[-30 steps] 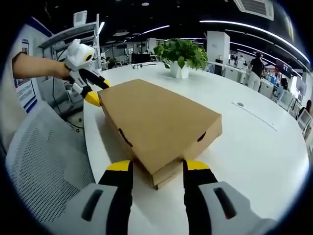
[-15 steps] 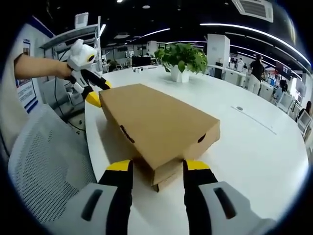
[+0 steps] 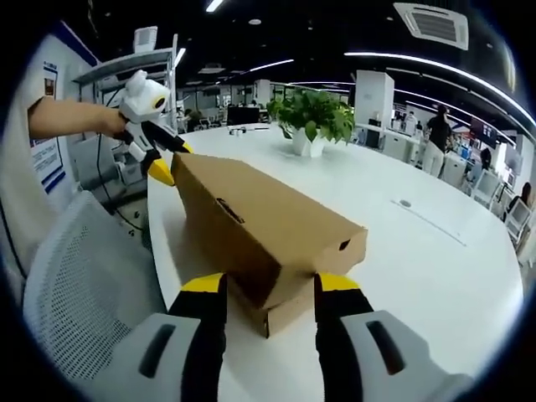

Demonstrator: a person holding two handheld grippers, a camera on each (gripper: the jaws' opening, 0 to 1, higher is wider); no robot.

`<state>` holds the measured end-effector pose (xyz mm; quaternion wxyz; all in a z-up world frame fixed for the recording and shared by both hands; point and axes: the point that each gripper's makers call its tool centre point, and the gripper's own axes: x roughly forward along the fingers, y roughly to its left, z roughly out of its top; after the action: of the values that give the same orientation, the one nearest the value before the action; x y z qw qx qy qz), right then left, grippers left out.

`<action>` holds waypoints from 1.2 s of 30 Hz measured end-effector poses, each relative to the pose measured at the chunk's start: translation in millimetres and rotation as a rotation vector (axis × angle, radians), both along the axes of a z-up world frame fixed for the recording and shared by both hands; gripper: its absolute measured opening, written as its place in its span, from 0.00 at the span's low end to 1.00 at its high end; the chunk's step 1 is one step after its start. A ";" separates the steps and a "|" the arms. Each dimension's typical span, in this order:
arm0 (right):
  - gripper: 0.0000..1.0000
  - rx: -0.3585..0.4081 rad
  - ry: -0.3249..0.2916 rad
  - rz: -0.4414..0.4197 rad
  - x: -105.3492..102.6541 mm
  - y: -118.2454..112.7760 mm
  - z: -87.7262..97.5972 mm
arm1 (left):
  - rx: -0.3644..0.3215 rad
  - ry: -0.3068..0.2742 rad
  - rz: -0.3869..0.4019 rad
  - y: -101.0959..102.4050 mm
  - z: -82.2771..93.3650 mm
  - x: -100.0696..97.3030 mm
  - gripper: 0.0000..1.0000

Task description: Operate the shoe box by opening the lid, removing the specified soft item, and placing it in the target area until the item is outside and the box remains undamaged.

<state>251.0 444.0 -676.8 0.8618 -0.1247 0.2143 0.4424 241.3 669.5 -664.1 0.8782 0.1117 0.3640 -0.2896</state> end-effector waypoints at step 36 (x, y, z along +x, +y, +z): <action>0.36 0.067 -0.118 -0.033 45.8 0.4 65.3 | -0.067 -0.181 0.097 15.7 59.5 53.7 0.35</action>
<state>296.8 444.4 -611.5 0.8839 -0.1181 0.1502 0.4268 294.9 685.2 -604.6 0.9237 0.0901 0.2781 -0.2475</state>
